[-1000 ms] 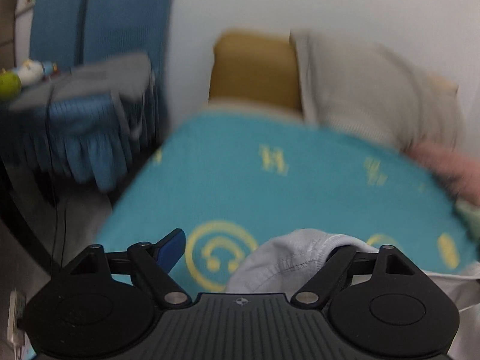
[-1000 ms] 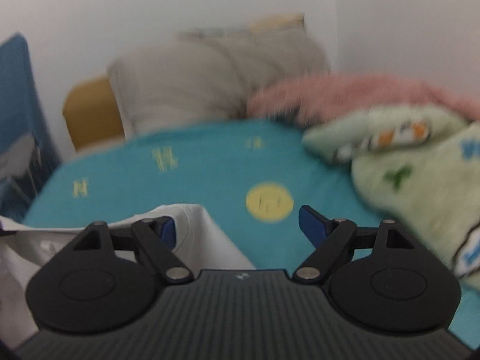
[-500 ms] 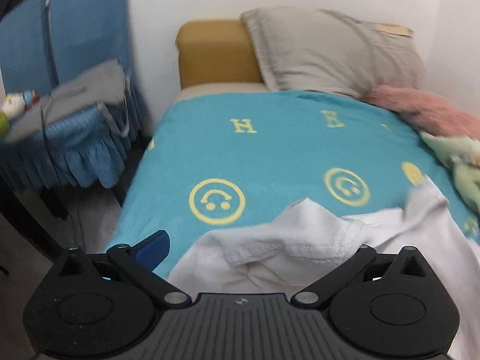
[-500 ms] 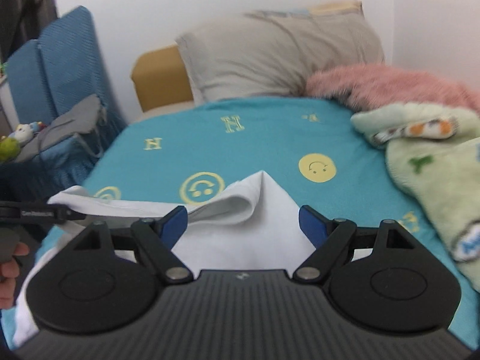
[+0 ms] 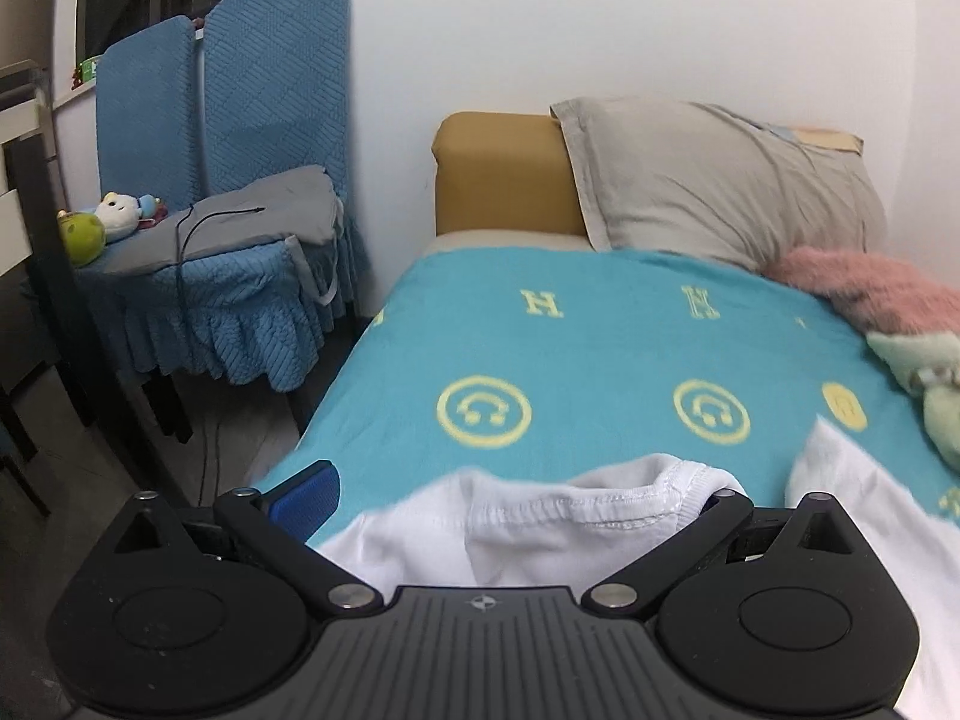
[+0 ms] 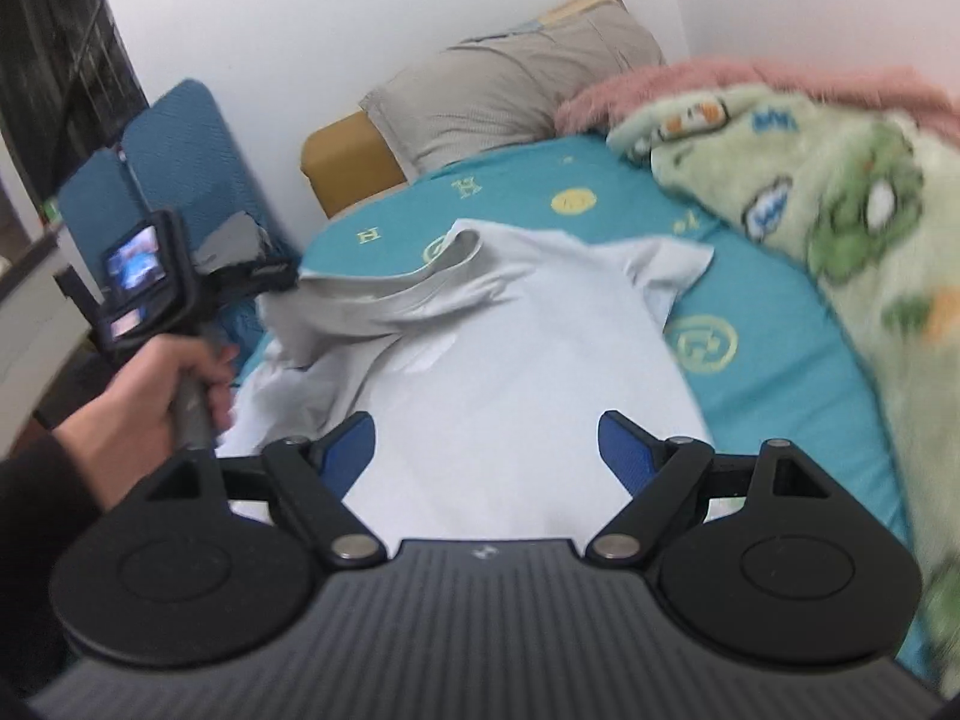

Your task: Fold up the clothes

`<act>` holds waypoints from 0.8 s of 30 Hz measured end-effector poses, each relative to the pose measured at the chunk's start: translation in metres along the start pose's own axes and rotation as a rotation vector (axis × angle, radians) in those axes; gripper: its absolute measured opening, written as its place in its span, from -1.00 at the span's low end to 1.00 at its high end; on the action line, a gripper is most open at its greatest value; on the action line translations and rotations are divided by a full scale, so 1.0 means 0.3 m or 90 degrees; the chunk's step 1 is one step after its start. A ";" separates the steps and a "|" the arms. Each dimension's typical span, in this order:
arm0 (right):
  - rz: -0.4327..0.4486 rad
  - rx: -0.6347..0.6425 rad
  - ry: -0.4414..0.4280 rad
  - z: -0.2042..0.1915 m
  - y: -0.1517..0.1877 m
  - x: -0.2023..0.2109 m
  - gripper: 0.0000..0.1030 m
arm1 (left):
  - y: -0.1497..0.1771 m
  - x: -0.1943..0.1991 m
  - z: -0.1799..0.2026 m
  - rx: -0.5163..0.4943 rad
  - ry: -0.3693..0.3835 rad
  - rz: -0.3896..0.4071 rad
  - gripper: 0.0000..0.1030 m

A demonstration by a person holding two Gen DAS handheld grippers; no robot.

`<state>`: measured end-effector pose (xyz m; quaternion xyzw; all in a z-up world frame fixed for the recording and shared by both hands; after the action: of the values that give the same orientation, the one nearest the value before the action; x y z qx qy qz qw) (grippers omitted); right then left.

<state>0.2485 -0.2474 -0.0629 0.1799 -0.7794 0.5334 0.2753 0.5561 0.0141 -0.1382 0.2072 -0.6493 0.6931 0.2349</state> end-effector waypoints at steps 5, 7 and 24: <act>0.023 0.017 0.032 -0.014 -0.007 -0.144 0.61 | -0.140 -0.220 0.000 -0.010 -0.049 0.020 0.99; 0.010 0.024 0.037 -0.010 0.010 -0.204 0.61 | -0.172 -0.331 0.004 -0.012 -0.072 0.000 0.99; -0.035 -0.028 0.025 0.053 0.040 -0.293 0.61 | -0.200 -0.445 0.251 -0.164 -0.063 -0.150 1.00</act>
<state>0.3069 -0.2591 -0.1307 0.1847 -0.7798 0.5120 0.3092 0.6977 -0.0658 -0.1636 0.2838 -0.7150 0.5606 0.3064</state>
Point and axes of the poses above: each gripper's, at about its wrist camera, not at the fingertips, and x roughly against the way its jaws point, z to its right, y to its underside, the point moved 6 cm from there along -x, roughly the way its jaws point, and after that the axes turned 8 degrees about y, right-handed, at the moved point
